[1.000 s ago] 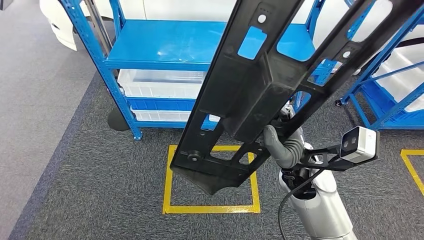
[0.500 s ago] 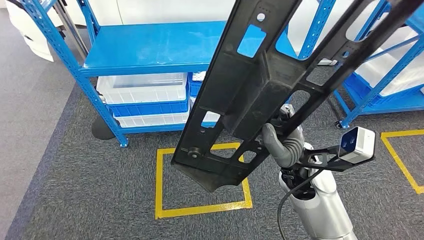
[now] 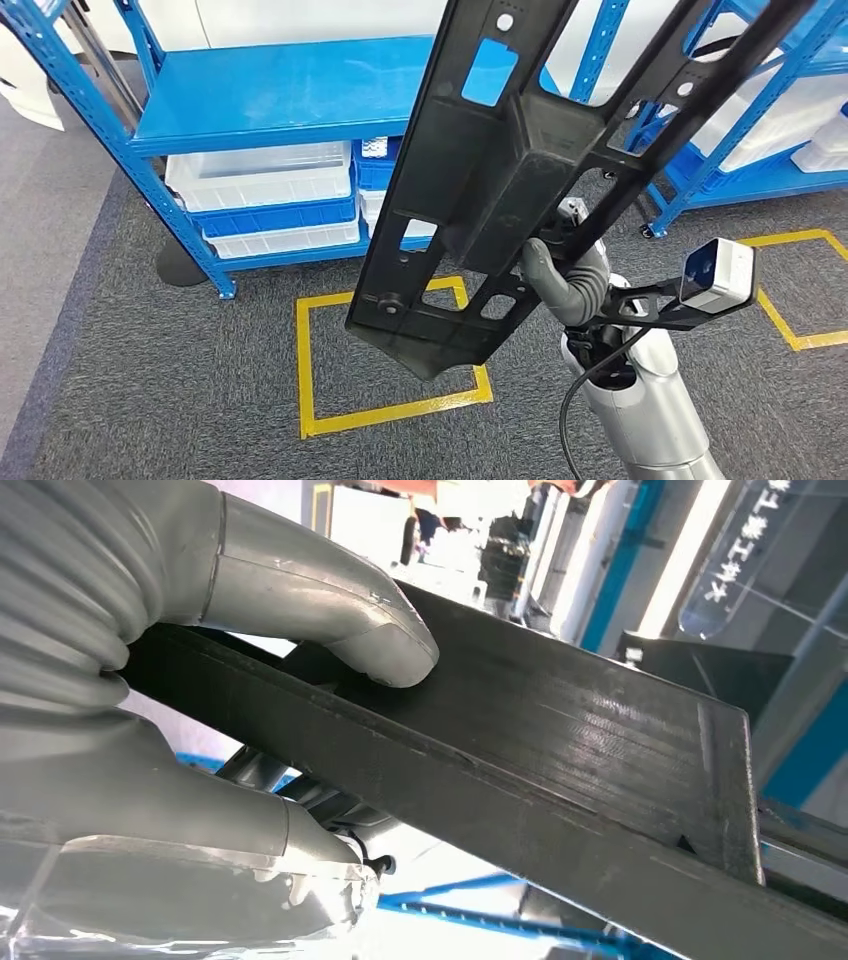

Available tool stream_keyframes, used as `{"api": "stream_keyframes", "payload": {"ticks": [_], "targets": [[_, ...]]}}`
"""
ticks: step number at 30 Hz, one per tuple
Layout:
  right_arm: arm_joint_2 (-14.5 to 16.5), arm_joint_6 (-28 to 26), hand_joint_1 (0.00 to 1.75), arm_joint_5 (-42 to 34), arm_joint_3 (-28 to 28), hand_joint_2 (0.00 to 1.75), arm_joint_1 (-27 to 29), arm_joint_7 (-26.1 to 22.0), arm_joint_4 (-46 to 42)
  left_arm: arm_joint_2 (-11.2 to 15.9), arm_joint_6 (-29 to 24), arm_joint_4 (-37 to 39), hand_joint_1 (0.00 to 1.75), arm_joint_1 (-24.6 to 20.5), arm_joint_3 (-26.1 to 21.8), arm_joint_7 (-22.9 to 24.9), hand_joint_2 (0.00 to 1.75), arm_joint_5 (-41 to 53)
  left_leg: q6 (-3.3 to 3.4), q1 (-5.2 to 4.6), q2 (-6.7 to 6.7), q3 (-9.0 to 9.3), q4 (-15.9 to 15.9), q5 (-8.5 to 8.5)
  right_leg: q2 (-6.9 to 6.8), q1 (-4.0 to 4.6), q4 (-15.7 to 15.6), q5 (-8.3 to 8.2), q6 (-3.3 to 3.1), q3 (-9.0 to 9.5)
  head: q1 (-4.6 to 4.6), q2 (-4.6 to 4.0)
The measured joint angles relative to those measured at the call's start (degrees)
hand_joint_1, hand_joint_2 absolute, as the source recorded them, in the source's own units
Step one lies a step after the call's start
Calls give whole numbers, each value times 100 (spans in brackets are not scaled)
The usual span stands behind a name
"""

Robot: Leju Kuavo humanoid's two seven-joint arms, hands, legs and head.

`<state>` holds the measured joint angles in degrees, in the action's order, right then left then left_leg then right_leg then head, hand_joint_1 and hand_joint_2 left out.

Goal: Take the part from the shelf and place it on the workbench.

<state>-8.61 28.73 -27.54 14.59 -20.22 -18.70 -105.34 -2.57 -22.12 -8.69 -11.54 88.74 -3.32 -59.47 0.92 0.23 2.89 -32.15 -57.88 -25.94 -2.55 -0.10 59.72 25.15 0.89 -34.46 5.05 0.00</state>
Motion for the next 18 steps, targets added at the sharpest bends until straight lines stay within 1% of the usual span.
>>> {"api": "stream_keyframes", "payload": {"ticks": [1,2,3,4,5,6,7,8,9,10,11,12,13,14,15,16,17,18], "targets": [[-1,-6,175,21,1,175,22,-14,-31,-3,20,0,0,8,0,5,175,-1,-27,-13,33,-3,-2,-5,-42,27,-119,-1,-41,45,1,0],[-1,-9,175,50,1,175,59,-36,-67,-8,36,-1,0,17,0,10,175,1,-56,-23,71,-3,0,-9,-14,46,-135,3,-74,38,1,0],[-4,-13,175,81,1,175,106,-63,-108,-13,47,-1,0,24,0,16,175,4,-87,-28,104,0,5,-17,33,30,-144,-8,-108,31,1,0],[-8,-16,175,112,1,175,150,-88,-150,-18,54,-1,0,28,0,19,175,9,-119,-24,84,-5,-23,-54,78,15,-163,-22,-141,34,1,0],[-12,-19,175,133,1,175,184,-106,-187,-22,55,-1,0,29,0,20,175,14,-149,-19,22,-46,-138,-145,120,-5,-184,-38,-177,39,1,0],[-16,-21,175,146,2,175,209,-121,-216,-22,55,-1,0,33,0,20,175,17,-176,-13,-64,-143,-371,-293,162,-24,-203,-53,-209,45,2,0],[-16,-21,175,156,2,175,230,-129,-236,-22,55,0,0,41,0,21,175,20,-195,-1,-156,-294,-716,-478,207,-26,-206,-57,-228,43,2,0],[-17,-21,175,162,3,175,252,-137,-245,-22,55,0,0,52,0,22,175,20,-208,3,-203,-478,-1124,-662,256,-26,-204,-59,-241,39,2,0],[-17,-21,175,166,3,175,280,-142,-253,-22,55,0,0,59,0,22,175,19,-218,6,-222,-640,-1466,-778,308,-24,-199,-59,-244,38,2,0],[-19,-22,175,170,3,175,306,-143,-259,-22,56,0,0,61,0,21,175,19,-223,8,-228,-727,-1639,-790,363,-24,-191,-58,-244,38,2,0],[-19,-22,175,172,3,175,325,-144,-263,-22,56,-1,0,60,0,22,175,19,-221,12,-232,-707,-1582,-685,422,-24,-181,-56,-241,38,2,0],[-20,-23,175,174,3,175,338,-145,-269,-22,56,-1,0,57,0,23,175,20,-215,20,-251,-582,-1299,-488,482,-26,-164,-51,-233,39,2,0],[-20,-23,175,175,3,175,342,-146,-277,-22,57,-1,0,57,0,26,175,22,-203,33,-314,-400,-888,-275,541,-29,-144,-43,-220,36,2,0],[-20,-24,175,175,3,175,343,-151,-285,-22,57,-1,0,60,0,28,175,22,-189,46,-414,-229,-510,-131,596,-24,-118,-35,-198,21,1,0],[-20,-25,175,176,3,175,344,-155,-293,-22,58,-1,0,60,0,28,175,21,-173,55,-503,-113,-246,-52,646,-24,-96,-34,-167,-3,2,0],[-20,-26,175,178,3,175,348,-160,-299,-23,60,-1,0,60,0,27,175,17,-155,56,-572,-59,-114,-39,687,-30,-81,-39,-133,-30,1,0],[-21,-27,175,180,3,175,356,-164,-307,-24,61,-1,0,60,0,23,175,12,-132,48,-588,-49,-91,-52,728,-37,-79,-55,-92,-54,1,0],[-21,-27,175,181,3,175,366,-167,-316,-27,61,-1,0,58,0,16,175,5,-98,47,-553,-48,-76,-35,767,-46,-89,-71,-51,-68,2,0]]}}
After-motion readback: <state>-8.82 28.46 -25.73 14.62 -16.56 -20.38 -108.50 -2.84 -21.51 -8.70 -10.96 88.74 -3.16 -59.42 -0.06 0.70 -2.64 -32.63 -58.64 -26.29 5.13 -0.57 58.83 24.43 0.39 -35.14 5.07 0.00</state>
